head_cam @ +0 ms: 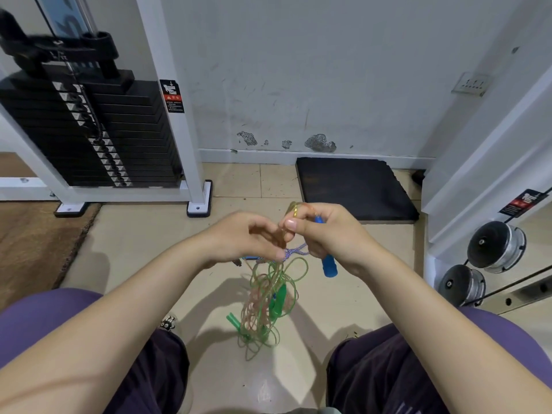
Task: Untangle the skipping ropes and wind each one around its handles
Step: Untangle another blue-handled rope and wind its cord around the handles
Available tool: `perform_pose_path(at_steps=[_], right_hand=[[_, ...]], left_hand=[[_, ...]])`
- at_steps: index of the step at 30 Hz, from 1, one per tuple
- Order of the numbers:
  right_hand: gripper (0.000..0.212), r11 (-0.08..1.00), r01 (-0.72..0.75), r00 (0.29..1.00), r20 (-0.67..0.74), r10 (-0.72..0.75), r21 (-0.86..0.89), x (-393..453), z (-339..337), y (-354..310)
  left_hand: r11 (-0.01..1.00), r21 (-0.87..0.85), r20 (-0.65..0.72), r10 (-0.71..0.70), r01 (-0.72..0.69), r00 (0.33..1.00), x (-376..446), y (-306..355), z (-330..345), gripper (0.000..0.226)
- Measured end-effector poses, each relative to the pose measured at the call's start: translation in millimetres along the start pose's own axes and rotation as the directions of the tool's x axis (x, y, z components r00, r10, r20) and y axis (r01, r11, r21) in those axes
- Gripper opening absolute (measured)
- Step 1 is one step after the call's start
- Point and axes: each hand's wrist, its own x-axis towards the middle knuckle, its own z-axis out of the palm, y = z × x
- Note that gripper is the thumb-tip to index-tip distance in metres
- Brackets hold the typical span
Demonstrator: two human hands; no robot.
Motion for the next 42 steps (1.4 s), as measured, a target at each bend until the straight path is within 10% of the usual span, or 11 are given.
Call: perform_pose_path(at_steps=[6, 21, 28, 32, 42], right_hand=[[0.011, 0.981, 0.111, 0.993, -0.062, -0.102, 0.157, -2, -5, -10], [0.017, 0.987, -0.015, 0.976, -0.216, -0.020, -0.159, 4, 0, 3], [0.027, 0.999, 0.002, 0.990, -0.144, 0.004, 0.042, 3, -1, 0], [0.040, 0.976, -0.079, 0.987, -0.154, 0.048, -0.204, 2, 2, 1], [0.035, 0.997, -0.063, 0.991, -0.118, 0.057, -0.050, 2, 8, -1]], left_hand=[[0.963, 0.270, -0.066, 0.000, 0.018, 0.998, 6, -12, 14, 0.006], [0.990, 0.059, -0.083, 0.136, -0.132, 0.987, -4, 4, 13, 0.015], [0.993, -0.096, -0.214, 0.043, -0.065, 0.976, -1, 3, 12, 0.014], [0.965, -0.237, -0.327, 0.030, -0.113, 0.945, -1, 6, 11, 0.011], [0.978, -0.181, -0.258, 0.058, -0.107, 0.964, -3, 9, 14, 0.021]])
